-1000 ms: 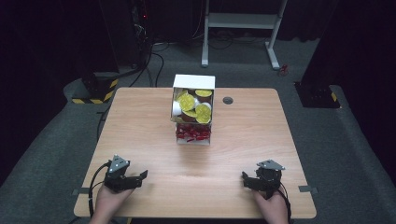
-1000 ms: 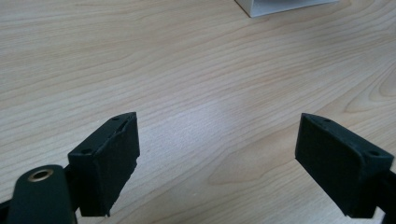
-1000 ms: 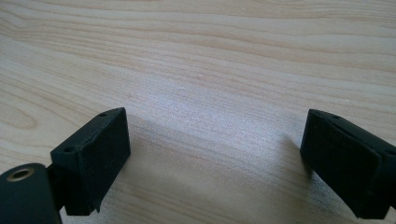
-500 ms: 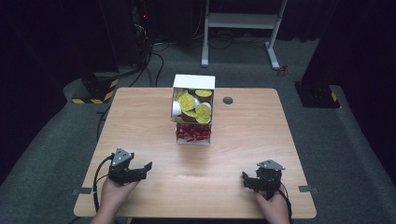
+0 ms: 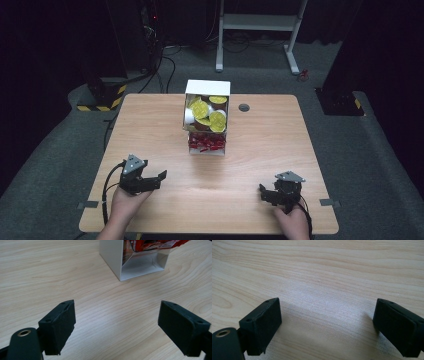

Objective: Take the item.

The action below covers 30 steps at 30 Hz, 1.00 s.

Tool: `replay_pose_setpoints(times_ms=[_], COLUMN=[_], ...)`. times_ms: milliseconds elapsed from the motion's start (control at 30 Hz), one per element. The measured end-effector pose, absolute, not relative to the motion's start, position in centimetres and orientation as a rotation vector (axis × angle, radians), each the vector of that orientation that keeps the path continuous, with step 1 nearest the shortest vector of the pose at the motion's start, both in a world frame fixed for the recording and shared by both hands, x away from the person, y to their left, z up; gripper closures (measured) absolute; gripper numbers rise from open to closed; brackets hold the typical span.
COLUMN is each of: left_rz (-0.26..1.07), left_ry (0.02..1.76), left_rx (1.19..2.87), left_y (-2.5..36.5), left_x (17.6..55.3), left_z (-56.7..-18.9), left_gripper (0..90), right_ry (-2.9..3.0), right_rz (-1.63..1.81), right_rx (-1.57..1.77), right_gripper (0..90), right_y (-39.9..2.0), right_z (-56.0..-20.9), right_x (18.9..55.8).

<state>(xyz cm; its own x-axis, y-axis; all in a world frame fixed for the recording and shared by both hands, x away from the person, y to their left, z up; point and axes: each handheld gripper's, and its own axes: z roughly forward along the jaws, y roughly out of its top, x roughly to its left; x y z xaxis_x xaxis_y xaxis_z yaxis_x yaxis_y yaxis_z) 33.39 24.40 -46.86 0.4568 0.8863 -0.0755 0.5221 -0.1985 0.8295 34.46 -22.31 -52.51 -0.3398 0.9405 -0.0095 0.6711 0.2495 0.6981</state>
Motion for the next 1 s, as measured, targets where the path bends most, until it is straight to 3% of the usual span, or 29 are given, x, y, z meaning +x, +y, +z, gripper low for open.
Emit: replay_pose_setpoints(times_ms=[1000], left_rz=[0.537], left_ry=[1.078], left_rx=[1.844], left_y=[21.1], left_x=[35.4], left_z=[-44.1], left_gripper=[17.3], right_ry=[2.098], right_rz=[0.846], right_rx=[1.469], right_gripper=[8.2], right_y=[-22.3], right_z=[-52.5], right_x=[34.5])
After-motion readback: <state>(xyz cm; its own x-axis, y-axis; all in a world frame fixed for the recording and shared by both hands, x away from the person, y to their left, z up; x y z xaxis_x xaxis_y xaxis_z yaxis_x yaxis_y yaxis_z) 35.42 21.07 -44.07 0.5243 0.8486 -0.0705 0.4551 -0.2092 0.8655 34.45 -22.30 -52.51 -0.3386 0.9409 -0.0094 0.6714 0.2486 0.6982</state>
